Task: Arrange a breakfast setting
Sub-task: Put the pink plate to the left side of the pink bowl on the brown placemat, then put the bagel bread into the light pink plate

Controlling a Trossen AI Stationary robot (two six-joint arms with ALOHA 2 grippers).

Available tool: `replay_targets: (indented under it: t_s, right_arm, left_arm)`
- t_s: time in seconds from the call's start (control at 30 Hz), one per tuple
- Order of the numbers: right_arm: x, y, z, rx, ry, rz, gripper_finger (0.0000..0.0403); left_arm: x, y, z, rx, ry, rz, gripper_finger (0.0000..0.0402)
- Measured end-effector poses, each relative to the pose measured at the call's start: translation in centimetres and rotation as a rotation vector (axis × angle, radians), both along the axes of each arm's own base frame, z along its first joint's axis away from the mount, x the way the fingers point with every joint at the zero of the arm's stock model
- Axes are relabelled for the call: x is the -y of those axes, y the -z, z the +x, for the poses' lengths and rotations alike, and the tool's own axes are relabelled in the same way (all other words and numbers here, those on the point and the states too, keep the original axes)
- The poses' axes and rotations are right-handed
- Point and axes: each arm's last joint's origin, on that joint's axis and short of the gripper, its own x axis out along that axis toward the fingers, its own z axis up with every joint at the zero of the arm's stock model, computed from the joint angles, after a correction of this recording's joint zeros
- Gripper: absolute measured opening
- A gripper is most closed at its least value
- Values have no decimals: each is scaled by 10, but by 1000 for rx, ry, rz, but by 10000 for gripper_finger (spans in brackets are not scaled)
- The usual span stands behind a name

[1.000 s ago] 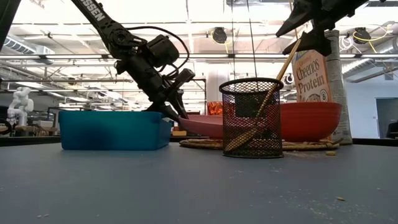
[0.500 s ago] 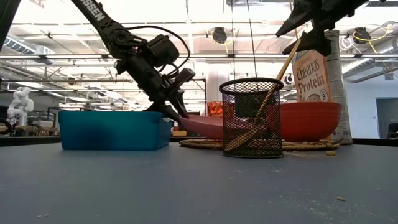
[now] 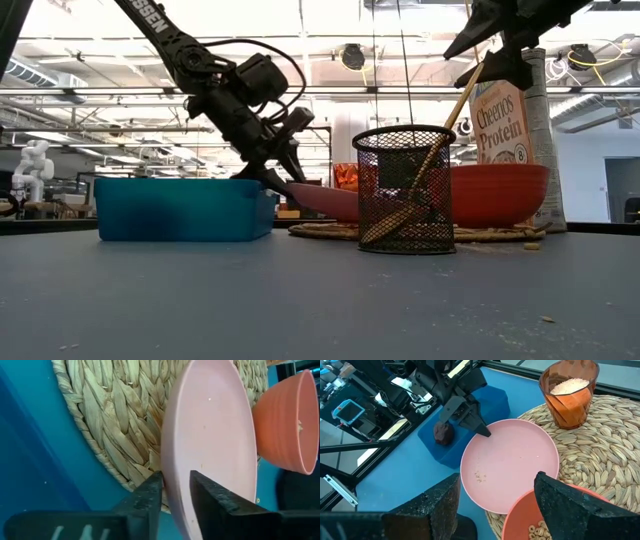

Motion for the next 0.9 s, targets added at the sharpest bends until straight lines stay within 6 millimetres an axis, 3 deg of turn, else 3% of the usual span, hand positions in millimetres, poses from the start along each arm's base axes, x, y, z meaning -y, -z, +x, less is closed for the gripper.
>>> replay_targets:
  t_s: [0.27, 0.5, 0.9]
  right_arm:
    - [0, 0, 0, 2, 4, 6, 244]
    - [0, 0, 0, 2, 3, 5, 244]
    - [0, 0, 0, 1, -1, 0, 244]
  left_arm:
    - [0, -2, 1, 10, 19, 14, 176]
    - [-2, -6, 0, 44, 31, 41, 179]
    - [-9, -36, -18, 55, -4, 80, 179]
